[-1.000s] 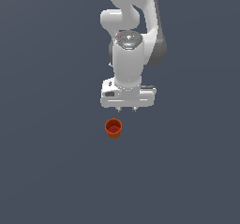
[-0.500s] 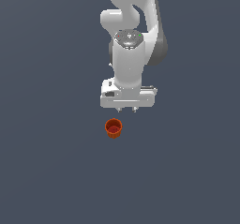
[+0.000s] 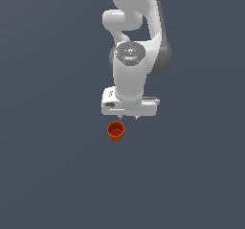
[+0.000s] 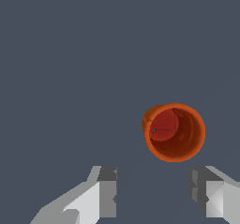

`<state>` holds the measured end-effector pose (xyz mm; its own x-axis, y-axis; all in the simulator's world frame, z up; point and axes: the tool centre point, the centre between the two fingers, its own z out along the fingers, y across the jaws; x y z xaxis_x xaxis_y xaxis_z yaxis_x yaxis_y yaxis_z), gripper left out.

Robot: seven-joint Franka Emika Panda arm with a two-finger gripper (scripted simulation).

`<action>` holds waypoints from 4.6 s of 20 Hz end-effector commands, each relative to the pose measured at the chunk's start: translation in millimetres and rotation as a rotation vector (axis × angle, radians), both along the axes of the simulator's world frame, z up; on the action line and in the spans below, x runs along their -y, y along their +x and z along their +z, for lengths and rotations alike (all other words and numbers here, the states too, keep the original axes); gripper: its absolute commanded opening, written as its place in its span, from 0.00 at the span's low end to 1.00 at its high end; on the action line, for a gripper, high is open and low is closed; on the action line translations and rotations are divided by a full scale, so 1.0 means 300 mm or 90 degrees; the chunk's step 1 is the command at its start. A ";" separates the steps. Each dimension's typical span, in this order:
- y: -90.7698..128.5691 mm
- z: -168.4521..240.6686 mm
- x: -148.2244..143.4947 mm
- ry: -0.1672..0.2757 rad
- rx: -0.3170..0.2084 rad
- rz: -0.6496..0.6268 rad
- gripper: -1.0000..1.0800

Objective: Pick up the object and move it to a goal position.

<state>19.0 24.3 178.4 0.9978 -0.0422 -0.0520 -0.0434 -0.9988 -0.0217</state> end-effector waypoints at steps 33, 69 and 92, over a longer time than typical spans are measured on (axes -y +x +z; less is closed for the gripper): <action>0.079 -0.289 0.070 -0.044 -0.273 -0.161 0.62; 0.038 -0.366 0.059 -0.043 -0.266 -0.165 0.00; 0.188 0.135 -0.237 -0.015 0.038 -0.325 0.00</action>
